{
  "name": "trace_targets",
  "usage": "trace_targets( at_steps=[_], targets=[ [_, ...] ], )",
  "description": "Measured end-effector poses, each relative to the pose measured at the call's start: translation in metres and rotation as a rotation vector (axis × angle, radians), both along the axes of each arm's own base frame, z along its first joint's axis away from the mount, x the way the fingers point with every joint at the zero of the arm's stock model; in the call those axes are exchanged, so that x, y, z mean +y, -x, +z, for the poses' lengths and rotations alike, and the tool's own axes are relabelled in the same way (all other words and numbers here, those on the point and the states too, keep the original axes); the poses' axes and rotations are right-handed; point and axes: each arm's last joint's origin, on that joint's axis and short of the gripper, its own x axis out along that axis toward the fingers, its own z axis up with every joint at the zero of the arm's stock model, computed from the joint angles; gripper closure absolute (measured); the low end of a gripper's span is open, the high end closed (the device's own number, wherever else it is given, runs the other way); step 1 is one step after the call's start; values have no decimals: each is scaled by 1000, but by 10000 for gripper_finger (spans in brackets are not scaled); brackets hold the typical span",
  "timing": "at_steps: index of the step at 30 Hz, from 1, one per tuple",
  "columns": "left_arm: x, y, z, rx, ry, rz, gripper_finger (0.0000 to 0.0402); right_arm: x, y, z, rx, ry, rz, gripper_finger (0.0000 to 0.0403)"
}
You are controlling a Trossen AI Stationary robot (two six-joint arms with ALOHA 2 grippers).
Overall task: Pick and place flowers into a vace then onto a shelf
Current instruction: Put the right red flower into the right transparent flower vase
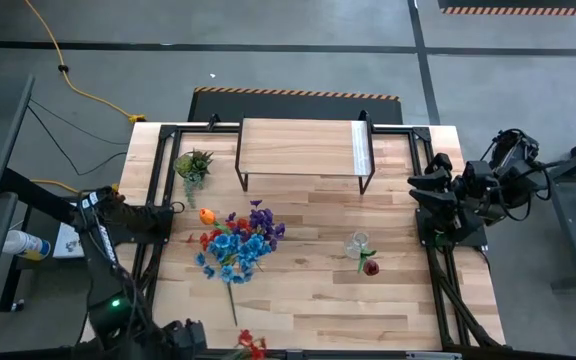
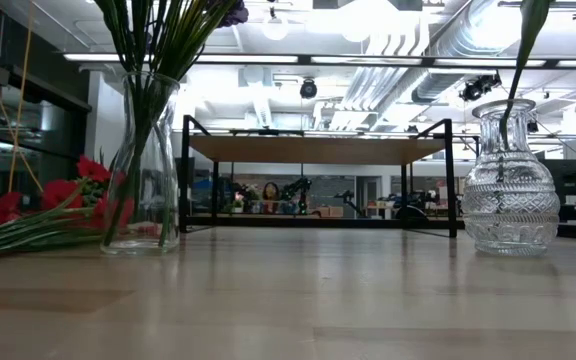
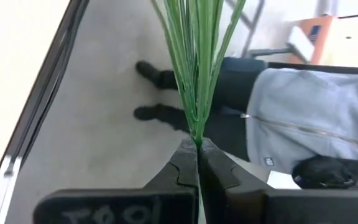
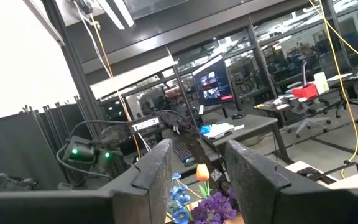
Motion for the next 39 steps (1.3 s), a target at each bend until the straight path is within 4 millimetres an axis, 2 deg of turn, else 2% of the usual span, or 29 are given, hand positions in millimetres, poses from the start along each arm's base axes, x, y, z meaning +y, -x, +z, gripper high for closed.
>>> trace_targets(
  at_steps=[9, 14, 21, 30, 39],
  targets=[
    [11, -32, 11, -213, 15, -60, 370, 0, 0, 1, -5, 0, 1, 261],
    [20, -40, 31, -326, -6, -57, 370, -1, 1, 1, -11, -4, 1, 261],
    [33, -39, 70, -558, -105, 13, 370, -2, 2, 4, -30, 14, -9, 261],
    [47, -36, 93, -716, -314, 112, 370, -4, 4, 10, -79, 41, -23, 261],
    [77, -51, 117, -841, -483, 179, 370, -2, 4, 11, -117, 71, 52, 260]
  ],
)
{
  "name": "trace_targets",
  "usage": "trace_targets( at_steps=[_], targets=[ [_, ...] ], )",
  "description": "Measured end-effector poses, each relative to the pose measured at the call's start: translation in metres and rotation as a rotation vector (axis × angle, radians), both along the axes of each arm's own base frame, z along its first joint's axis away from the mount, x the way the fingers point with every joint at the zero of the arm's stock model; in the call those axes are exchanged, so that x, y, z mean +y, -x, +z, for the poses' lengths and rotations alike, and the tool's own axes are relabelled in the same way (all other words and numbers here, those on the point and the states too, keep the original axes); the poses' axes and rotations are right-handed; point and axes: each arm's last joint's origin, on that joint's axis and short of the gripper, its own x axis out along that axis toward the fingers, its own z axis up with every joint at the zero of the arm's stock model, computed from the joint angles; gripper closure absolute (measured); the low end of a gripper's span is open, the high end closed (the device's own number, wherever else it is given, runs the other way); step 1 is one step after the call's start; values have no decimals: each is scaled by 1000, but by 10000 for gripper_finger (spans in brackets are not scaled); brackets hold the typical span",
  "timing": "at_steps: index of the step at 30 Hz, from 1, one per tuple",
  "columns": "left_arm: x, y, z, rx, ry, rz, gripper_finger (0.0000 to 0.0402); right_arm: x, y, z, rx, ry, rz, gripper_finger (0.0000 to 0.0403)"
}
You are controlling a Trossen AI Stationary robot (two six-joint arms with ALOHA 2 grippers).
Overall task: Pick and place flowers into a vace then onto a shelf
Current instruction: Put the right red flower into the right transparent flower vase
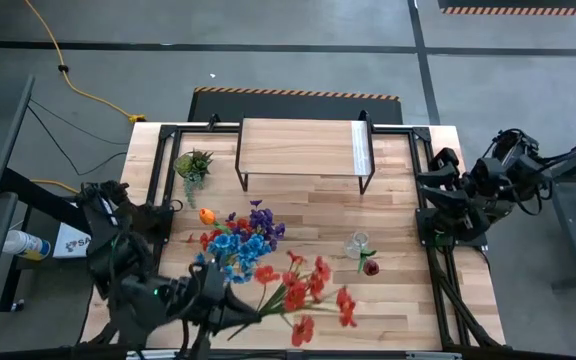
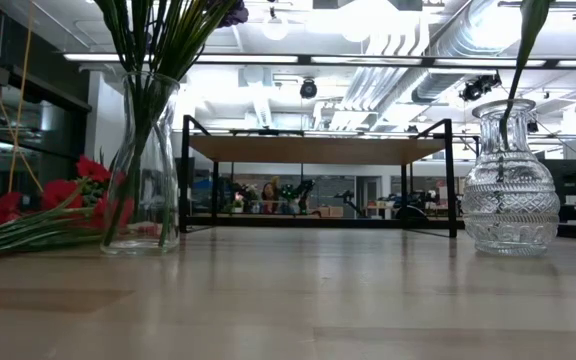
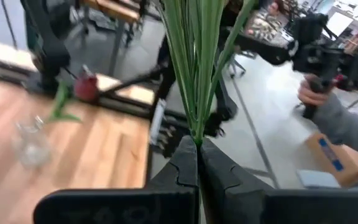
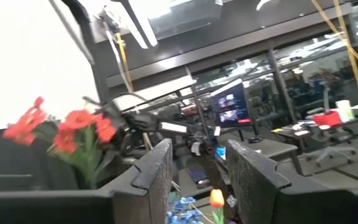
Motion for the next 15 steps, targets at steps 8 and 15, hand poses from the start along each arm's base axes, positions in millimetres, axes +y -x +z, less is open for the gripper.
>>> trace_targets(
  at_steps=[8, 15],
  targets=[
    [35, -19, 16, -64, -136, 57, 370, 4, 0, 1, -47, 45, 98, 261],
    [65, -38, 28, -136, -218, 45, 370, 13, -8, -3, -31, 76, 121, 260]
  ],
)
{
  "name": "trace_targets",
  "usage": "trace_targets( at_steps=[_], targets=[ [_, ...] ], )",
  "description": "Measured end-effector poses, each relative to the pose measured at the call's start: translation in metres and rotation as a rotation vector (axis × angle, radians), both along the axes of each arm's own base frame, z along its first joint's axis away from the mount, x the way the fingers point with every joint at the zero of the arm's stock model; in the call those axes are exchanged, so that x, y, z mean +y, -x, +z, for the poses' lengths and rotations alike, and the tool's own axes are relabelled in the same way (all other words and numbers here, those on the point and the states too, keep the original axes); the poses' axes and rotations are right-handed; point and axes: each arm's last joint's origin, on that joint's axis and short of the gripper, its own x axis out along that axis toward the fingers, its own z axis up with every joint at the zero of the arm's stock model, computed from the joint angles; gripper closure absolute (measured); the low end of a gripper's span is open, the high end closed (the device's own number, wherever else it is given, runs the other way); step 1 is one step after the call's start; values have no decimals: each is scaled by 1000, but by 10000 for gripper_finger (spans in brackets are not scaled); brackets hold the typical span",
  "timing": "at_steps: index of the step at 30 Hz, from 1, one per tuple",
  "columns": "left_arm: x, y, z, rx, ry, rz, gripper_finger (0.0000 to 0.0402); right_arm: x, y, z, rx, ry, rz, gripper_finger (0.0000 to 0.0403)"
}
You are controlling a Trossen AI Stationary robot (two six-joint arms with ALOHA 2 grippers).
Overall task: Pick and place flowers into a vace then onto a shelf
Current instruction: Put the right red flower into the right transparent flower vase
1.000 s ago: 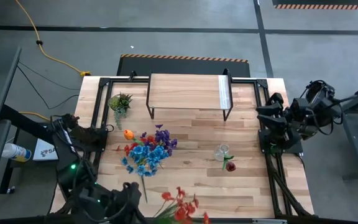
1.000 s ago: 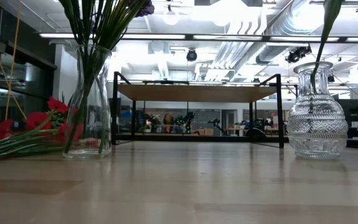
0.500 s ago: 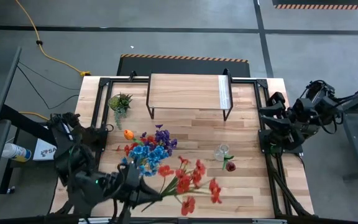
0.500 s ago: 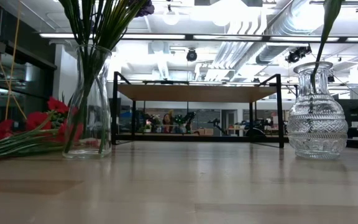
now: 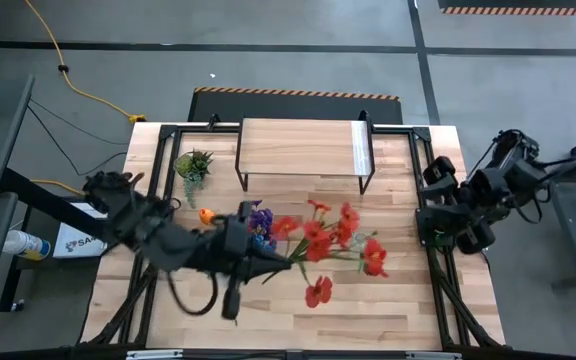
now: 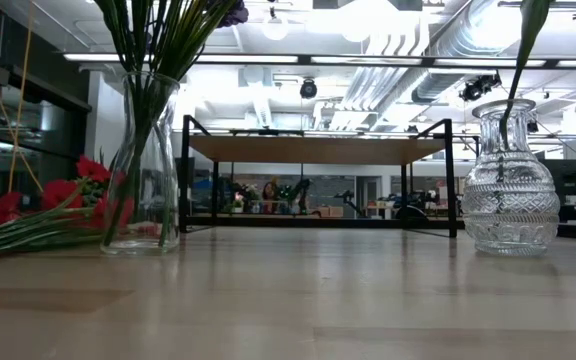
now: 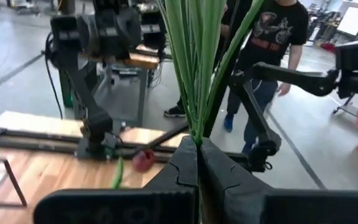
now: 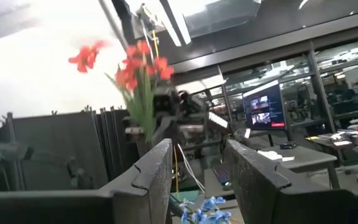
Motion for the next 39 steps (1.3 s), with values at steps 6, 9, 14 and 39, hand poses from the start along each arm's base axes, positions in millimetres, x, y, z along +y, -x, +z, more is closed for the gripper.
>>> trace_targets(
  at_steps=[6, 9, 14, 39],
  targets=[
    [28, -18, 4, -38, -36, -12, 370, 10, -14, -5, 2, 47, 21, 260],
    [43, -25, 5, -42, -40, -14, 370, 11, -23, -4, -34, 45, 40, 260],
    [65, -34, 6, -51, -39, -48, 370, 10, -41, -7, -46, 61, 37, 250],
    [125, -69, -14, -76, -86, -42, 370, -30, -81, -14, -40, 8, 76, 153]
  ],
)
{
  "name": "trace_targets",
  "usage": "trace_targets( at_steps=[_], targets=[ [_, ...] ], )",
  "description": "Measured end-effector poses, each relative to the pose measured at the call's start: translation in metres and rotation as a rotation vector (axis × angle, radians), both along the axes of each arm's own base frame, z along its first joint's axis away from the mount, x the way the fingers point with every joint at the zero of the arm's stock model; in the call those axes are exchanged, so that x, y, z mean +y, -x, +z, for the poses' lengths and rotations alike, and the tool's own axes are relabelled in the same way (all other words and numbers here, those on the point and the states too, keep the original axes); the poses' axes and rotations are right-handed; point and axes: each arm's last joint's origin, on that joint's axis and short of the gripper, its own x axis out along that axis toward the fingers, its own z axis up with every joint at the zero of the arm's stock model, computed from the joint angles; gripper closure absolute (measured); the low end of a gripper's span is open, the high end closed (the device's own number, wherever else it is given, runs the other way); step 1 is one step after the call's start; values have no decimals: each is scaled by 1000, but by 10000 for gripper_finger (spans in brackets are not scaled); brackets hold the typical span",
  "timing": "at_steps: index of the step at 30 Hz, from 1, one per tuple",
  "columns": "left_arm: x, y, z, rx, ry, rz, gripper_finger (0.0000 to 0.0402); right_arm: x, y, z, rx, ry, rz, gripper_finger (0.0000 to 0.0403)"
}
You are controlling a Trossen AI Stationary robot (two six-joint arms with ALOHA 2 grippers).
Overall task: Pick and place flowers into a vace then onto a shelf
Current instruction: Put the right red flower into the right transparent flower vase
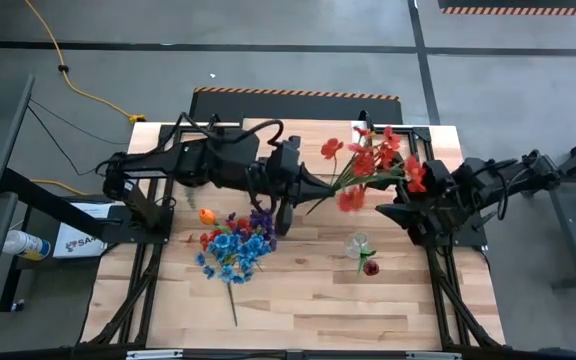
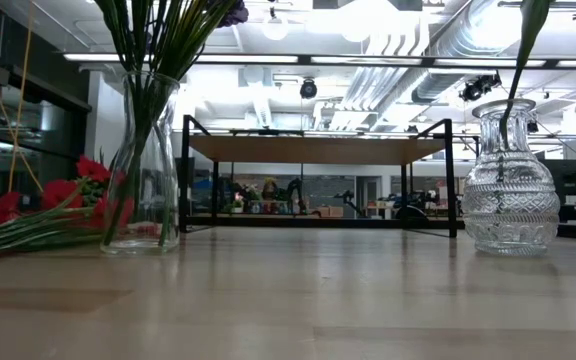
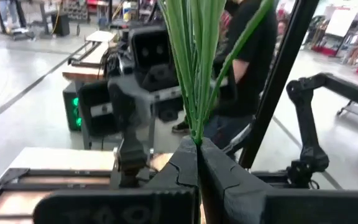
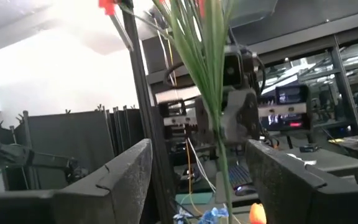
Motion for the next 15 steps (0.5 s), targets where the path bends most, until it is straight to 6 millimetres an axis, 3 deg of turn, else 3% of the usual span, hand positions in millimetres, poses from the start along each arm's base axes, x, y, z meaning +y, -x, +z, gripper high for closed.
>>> trace_targets(
  at_steps=[5, 15],
  targets=[
    [5, -6, 2, -48, -2, -9, 370, -6, -6, -3, 19, 11, -26, 152],
    [11, -33, -21, 11, 16, -31, 370, -11, -19, -9, 48, 12, -23, 152]
  ],
)
